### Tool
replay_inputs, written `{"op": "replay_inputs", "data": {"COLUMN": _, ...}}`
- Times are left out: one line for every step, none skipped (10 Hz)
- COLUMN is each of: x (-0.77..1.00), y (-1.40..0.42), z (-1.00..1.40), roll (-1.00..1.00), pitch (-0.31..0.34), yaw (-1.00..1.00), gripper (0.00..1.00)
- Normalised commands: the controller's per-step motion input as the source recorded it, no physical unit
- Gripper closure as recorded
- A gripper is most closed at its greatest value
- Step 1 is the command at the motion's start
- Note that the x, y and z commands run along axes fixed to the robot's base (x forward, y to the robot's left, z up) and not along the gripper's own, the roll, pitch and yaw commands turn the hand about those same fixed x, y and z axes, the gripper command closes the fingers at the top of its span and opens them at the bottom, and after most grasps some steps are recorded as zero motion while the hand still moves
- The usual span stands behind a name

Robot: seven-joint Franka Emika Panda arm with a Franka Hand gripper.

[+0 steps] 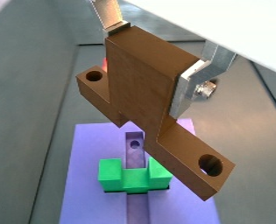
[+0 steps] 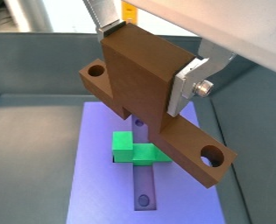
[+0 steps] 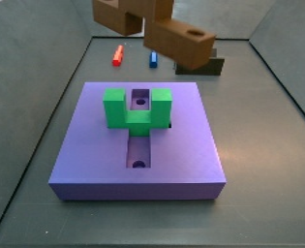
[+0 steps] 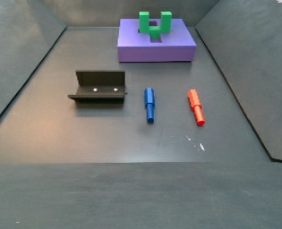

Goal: Pick up the brown object. Move up. Move to above the board. Insert the brown object.
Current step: Insert the brown object.

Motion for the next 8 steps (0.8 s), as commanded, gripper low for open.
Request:
{"op": "replay_inputs", "data": {"x": 0.0, "y": -0.03, "z": -0.23, "roll": -0.07, "pitch": 0.0, "yaw": -1.0, "gripper": 1.0}}
{"op": "replay_inputs", "data": {"x": 0.0, "y": -0.03, "z": -0.21, "roll": -0.08, "pitch": -0.006, "yaw": -1.0, "gripper": 1.0}}
{"op": "replay_inputs", "data": {"x": 0.0, "y": -0.05, "z": -0.13, "roll": -0.11, "pitch": -0.053, "yaw": -1.0, "gripper": 1.0}}
{"op": "replay_inputs", "data": {"x": 0.0, "y": -0.11, "z": -0.11, "roll": -0.11, "pitch": -0.101, "yaw": -0.96, "gripper": 1.0}}
{"op": "replay_inputs", "data": {"x": 0.0, "y": -0.13, "z": -0.12, "roll": -0.1, "pitch": -0.106, "yaw": -0.95, "gripper": 1.0}}
{"op": "replay_inputs", "data": {"x": 0.08, "y": -0.11, "z": -0.07, "roll": -0.1, "pitch": -0.013, "yaw": -0.91, "gripper": 1.0}}
{"op": "replay_inputs", "data": {"x": 0.13, "y": -0.11, "z": -0.34, "roll": -0.05, "pitch": -0.096, "yaw": -0.86, "gripper": 1.0}}
{"op": "replay_inputs", "data": {"x": 0.17, "y": -0.09, "z": -0.39, "roll": 0.0, "pitch": -0.123, "yaw": -0.85, "gripper": 1.0}}
